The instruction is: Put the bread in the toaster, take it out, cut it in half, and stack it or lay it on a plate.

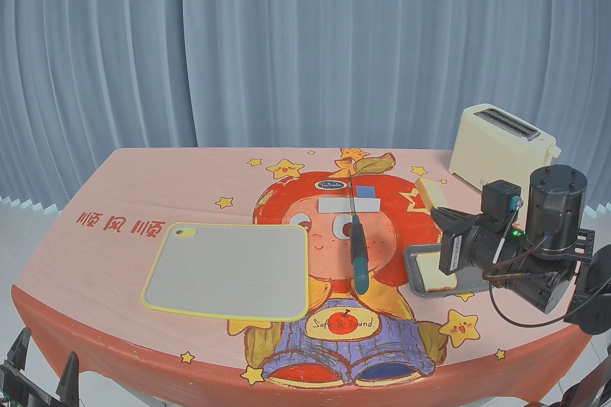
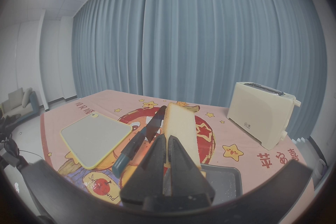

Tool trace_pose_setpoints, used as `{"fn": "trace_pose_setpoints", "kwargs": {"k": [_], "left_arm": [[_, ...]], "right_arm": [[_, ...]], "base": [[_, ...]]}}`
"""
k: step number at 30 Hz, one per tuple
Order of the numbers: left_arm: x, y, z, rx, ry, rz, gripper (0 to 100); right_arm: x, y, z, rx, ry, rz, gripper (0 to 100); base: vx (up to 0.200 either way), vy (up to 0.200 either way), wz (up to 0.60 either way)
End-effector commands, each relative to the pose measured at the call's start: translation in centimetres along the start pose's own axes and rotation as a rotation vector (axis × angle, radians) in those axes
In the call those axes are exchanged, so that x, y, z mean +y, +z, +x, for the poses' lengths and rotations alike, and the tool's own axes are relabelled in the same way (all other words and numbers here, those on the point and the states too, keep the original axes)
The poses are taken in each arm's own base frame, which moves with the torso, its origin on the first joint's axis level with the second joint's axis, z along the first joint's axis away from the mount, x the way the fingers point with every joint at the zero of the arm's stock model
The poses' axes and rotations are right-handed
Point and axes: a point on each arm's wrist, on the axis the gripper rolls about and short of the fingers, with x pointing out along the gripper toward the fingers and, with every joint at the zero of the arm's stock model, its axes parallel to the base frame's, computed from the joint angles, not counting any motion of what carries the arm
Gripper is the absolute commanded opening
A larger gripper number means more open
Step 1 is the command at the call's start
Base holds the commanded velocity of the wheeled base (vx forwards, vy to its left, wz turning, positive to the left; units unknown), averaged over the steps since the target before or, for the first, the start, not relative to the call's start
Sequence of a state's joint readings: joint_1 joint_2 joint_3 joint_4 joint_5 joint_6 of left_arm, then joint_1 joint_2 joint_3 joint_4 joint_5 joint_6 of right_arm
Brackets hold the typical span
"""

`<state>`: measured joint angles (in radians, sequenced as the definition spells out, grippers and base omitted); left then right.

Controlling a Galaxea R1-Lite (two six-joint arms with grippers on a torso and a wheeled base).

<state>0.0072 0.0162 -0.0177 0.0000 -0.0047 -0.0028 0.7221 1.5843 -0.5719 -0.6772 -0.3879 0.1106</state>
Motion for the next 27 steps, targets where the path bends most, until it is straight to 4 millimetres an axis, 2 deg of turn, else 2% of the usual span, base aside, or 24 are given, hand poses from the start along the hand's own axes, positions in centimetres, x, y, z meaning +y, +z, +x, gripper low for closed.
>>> {"fn": "trace_pose_setpoints", "kwargs": {"k": [1, 16, 22, 27], "left_arm": [[0.0, -0.5, 0.0, 0.001, 0.001, 0.000, 100], [0.0, -0.5, 0.0, 0.001, 0.001, 0.000, 100], [0.0, -0.5, 0.0, 0.001, 0.001, 0.000, 100], [0.0, -0.5, 0.0, 0.001, 0.001, 0.000, 100]], "right_arm": [[0.3, -0.1, 0.8, 0.012, -0.021, 0.006, 0], [0.3, -2.0, 2.8, 0.085, -0.127, -0.013, 0], [0.5, -3.0, 2.9, 0.114, -0.165, -0.038, 0], [0.8, -4.9, 2.6, 0.159, -0.199, -0.062, 0]], "base": [[0.000, 0.000, 0.00], [0.000, 0.000, 0.00], [0.000, 0.000, 0.00], [0.000, 0.000, 0.00]]}}
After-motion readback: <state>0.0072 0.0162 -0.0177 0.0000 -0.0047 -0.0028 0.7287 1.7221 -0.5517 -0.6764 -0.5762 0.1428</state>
